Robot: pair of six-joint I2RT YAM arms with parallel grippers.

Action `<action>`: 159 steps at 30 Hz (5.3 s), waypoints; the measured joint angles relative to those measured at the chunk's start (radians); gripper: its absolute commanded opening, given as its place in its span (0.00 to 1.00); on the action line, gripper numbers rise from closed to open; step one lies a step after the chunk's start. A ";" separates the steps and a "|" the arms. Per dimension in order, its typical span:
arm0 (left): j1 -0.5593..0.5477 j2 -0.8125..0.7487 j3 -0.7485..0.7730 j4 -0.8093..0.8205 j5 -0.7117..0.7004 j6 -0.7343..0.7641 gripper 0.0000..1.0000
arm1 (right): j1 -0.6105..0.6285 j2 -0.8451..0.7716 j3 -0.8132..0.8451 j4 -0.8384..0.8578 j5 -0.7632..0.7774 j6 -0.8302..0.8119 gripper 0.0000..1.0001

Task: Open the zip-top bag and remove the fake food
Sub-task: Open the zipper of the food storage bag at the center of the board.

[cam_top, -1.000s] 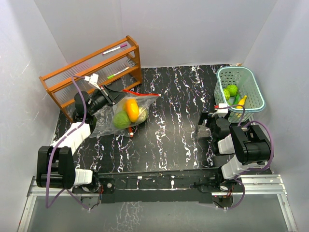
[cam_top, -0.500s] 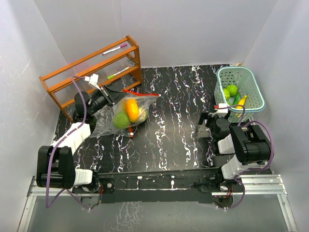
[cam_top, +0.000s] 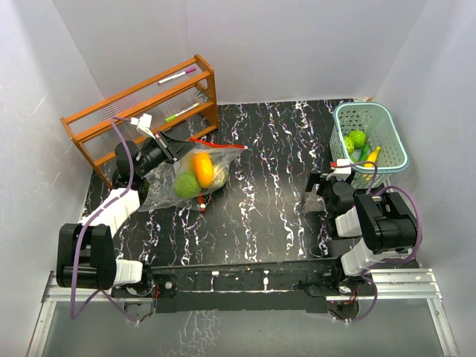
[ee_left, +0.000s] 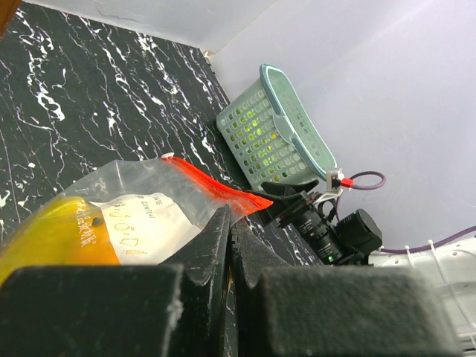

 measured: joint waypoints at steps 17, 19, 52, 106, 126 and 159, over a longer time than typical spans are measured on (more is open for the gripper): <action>0.000 0.021 0.008 0.005 0.020 -0.018 0.00 | 0.000 0.000 0.000 0.000 0.000 0.000 0.99; 0.000 0.038 0.014 0.012 0.032 -0.034 0.00 | 0.000 0.000 0.000 0.000 0.000 0.000 0.99; 0.000 0.029 0.098 -0.219 0.143 0.087 0.00 | 0.000 0.000 0.000 0.000 0.000 0.000 0.99; 0.000 0.029 0.108 -0.283 0.125 0.129 0.00 | 0.000 0.000 0.000 0.000 0.000 0.000 0.99; 0.000 0.047 0.082 -0.264 0.180 0.107 0.00 | 0.000 -0.229 0.182 -0.363 -0.113 -0.004 0.99; 0.000 0.023 0.078 -0.381 0.213 0.215 0.00 | 0.517 0.089 0.761 -0.777 -0.465 0.298 0.61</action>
